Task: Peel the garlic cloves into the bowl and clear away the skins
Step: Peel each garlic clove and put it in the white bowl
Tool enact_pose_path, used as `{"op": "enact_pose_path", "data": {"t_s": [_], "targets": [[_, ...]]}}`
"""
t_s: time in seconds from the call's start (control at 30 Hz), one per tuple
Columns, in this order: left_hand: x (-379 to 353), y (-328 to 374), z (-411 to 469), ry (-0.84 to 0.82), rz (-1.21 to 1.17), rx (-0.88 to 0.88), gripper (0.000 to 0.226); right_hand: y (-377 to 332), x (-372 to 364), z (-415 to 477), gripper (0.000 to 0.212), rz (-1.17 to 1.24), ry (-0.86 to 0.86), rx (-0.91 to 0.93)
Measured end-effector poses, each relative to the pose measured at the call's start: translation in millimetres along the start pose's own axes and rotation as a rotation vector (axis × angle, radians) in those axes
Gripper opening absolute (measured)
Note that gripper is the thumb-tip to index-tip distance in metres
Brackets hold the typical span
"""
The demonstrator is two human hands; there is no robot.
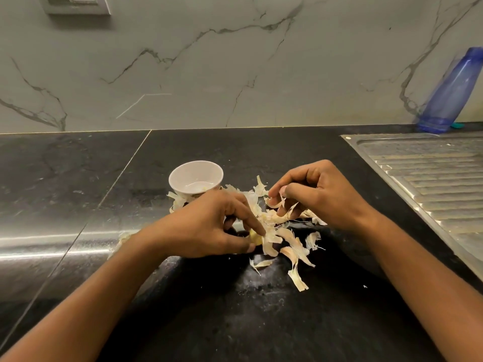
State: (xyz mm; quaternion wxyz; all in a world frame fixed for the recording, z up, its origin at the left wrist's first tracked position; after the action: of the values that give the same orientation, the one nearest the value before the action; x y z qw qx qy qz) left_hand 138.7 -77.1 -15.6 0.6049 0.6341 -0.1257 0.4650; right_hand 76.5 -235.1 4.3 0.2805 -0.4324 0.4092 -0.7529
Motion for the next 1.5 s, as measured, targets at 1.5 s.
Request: {"op": "enact_pose_path", "data": {"t_s": [1.5], "targets": [[110.0, -57.8, -12.8, 0.88, -0.081, 0.18, 0.017, -1.1, 3.7, 1.8, 0.004, -0.129, -0.023, 0.106]]}}
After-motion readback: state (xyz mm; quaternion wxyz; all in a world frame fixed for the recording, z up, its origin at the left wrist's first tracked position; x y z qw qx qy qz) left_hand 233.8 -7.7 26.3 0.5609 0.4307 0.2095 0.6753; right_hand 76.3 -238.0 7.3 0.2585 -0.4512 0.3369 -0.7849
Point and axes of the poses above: each hand's wrist, its own z-axis towards the middle knuckle, its own x-axis out of the back of the hand, y = z × x, the point moved 9 cm from there along z, towards the middle knuckle, and after that the axes turned 12 degrees about y, right-handed, at the moved point
